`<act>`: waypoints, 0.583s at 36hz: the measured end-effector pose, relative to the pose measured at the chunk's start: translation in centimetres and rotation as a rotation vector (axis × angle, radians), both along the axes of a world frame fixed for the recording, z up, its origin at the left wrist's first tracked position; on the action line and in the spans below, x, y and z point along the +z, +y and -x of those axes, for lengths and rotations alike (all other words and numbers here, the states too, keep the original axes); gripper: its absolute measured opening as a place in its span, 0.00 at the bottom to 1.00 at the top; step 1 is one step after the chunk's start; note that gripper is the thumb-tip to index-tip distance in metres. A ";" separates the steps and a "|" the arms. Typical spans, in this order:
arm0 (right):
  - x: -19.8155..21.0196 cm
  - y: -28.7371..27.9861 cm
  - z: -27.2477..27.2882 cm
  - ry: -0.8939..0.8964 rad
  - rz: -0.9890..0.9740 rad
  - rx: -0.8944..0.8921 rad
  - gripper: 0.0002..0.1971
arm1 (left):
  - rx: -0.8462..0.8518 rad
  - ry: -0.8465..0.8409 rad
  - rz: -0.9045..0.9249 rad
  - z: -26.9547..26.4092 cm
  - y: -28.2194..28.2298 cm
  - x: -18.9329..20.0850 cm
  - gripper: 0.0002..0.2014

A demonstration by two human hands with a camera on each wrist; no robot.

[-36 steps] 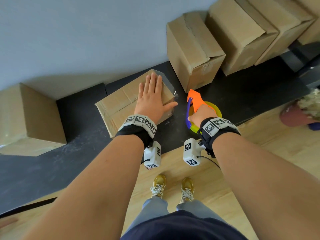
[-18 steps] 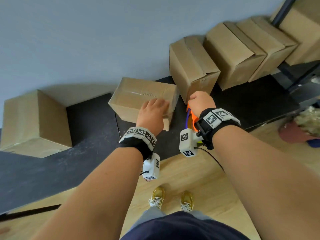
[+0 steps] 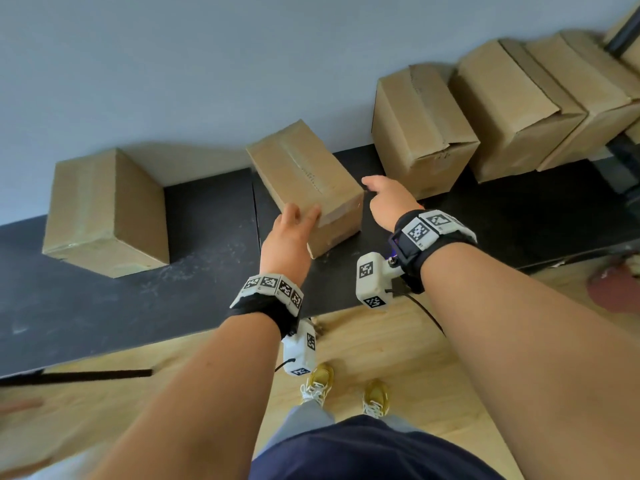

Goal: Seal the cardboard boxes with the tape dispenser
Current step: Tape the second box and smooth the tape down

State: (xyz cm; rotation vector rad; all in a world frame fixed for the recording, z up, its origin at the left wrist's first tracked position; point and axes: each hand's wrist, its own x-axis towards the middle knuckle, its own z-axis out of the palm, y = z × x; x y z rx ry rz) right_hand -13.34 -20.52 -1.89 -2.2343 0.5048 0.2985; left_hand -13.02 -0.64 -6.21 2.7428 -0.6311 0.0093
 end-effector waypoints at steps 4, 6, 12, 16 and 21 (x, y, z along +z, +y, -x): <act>-0.1 1.1 0.1 -0.027 0.061 -0.003 0.25 | 0.017 0.035 -0.006 -0.9 0.6 0.0 0.37; -0.5 1.6 -0.1 -0.058 0.079 0.002 0.22 | 0.042 0.069 -0.018 -1.5 0.7 0.4 0.38; -1.7 3.1 -0.1 -0.124 0.046 0.004 0.22 | 0.082 0.160 0.057 -3.5 0.9 0.8 0.37; -2.0 3.2 0.5 -0.204 0.022 -0.065 0.28 | 0.151 0.059 0.203 -3.9 2.0 0.7 0.35; -1.7 3.5 0.1 -0.272 0.169 0.001 0.26 | 0.259 0.029 0.262 -4.3 3.3 0.5 0.28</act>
